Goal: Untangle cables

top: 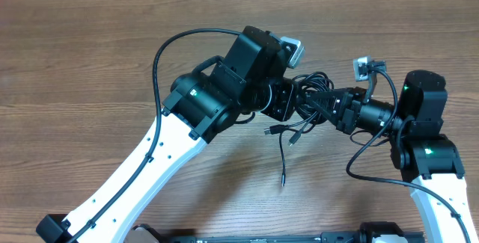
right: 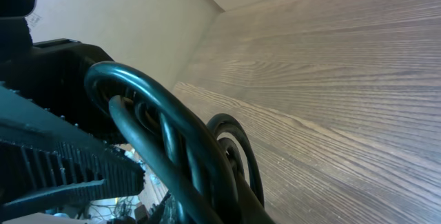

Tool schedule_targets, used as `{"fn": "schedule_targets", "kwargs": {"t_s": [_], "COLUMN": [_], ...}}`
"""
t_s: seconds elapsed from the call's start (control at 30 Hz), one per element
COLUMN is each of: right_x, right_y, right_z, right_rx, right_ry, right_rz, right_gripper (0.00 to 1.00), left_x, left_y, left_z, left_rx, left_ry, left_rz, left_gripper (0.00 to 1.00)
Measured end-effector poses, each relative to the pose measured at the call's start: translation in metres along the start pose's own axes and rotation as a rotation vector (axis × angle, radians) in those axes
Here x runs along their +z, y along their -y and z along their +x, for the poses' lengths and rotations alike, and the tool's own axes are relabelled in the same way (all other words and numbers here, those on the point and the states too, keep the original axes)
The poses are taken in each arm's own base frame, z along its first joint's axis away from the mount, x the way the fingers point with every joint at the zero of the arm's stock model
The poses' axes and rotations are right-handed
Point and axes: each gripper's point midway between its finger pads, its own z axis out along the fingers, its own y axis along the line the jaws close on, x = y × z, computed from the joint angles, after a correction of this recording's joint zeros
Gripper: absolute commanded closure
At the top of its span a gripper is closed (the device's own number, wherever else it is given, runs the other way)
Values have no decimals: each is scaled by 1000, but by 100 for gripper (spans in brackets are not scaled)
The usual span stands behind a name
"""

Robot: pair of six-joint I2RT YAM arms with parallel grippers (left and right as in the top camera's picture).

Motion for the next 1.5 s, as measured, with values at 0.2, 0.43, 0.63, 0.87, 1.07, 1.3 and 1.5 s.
{"fn": "schedule_targets", "kwargs": {"t_s": [0.2, 0.43, 0.63, 0.87, 1.07, 1.3, 1.5], "right_x": [0, 0, 0, 0, -1, -1, 0], "right_y": [-6, -7, -6, -6, -10, -13, -13], "right_z": [1, 2, 1, 1, 1, 3, 3], "right_rx": [-4, -4, 0, 1, -5, -5, -7], "right_ry": [-8, -11, -11, -9, -13, -21, -21], "right_rz": [-32, -41, -37, -39, -60, -79, -80], "right_gripper": [96, 96, 96, 68, 57, 58, 75], "left_x": [0, 7, 11, 12, 14, 13, 14], "left_y": [-2, -2, -3, 0, 13, 14, 3], "left_z": [-2, -3, -2, -6, -7, 6, 20], "left_rx": [-5, -7, -3, 42, 150, 308, 383], "left_ry": [11, 5, -2, 10, 10, -37, -96], "left_rz": [-11, -7, -12, 2, 77, 107, 61], "left_gripper": [71, 87, 96, 96, 96, 96, 96]}}
